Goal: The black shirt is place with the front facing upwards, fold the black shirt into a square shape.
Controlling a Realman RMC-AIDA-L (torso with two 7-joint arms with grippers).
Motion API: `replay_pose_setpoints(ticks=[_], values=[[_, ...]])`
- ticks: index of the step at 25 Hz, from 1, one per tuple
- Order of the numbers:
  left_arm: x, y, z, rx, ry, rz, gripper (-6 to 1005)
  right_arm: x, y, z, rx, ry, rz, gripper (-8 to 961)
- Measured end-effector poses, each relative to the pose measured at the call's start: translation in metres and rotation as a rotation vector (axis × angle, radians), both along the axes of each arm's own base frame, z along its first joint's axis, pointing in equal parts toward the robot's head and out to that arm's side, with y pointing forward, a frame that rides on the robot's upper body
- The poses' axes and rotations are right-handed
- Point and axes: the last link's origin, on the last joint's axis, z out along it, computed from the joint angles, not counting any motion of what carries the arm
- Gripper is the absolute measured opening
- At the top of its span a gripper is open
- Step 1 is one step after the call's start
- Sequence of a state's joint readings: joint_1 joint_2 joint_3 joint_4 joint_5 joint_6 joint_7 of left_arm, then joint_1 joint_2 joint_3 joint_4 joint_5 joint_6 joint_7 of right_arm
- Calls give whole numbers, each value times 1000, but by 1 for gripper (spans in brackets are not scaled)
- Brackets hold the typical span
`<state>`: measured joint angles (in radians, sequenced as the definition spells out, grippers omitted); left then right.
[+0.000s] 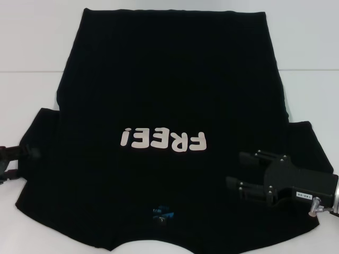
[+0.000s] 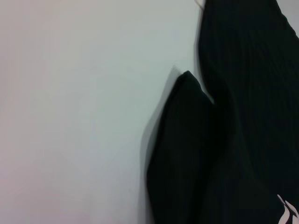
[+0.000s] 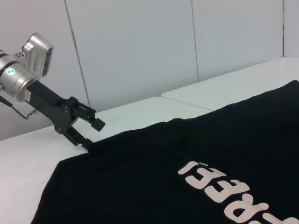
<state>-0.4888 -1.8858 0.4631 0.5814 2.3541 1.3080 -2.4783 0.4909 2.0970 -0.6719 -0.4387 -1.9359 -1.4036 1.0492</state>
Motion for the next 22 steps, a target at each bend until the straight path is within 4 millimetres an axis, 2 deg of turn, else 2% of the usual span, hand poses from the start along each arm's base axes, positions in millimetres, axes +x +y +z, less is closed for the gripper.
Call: replay_pose_setpoints(ticks=[22], values=[[3, 6, -8, 3, 11, -5, 807, 0, 0, 0, 0, 0, 0, 790]])
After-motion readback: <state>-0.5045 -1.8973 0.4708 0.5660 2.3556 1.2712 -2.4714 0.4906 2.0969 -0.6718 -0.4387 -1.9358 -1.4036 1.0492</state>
